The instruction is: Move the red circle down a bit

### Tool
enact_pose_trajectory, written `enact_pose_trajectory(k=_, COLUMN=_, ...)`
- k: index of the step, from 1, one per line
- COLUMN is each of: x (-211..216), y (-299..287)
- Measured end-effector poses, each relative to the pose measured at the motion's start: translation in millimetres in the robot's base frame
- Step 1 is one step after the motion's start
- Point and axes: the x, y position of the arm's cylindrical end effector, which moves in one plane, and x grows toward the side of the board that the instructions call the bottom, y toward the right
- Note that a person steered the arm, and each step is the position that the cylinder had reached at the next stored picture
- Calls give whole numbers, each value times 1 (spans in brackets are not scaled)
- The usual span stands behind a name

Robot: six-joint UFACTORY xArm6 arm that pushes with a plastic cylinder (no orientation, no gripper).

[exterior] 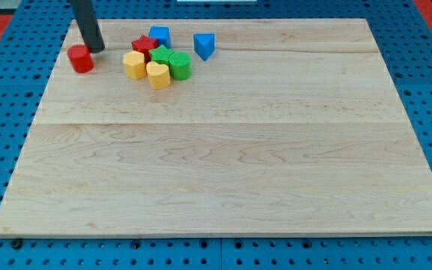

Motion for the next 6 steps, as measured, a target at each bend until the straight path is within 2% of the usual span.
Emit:
enact_pose_trajectory(k=1, x=53, y=0)
enact_pose_trajectory(k=3, x=-14, y=15)
enact_pose_trajectory(k=4, x=0, y=-27)
enact_pose_trajectory(k=6, x=81, y=-21)
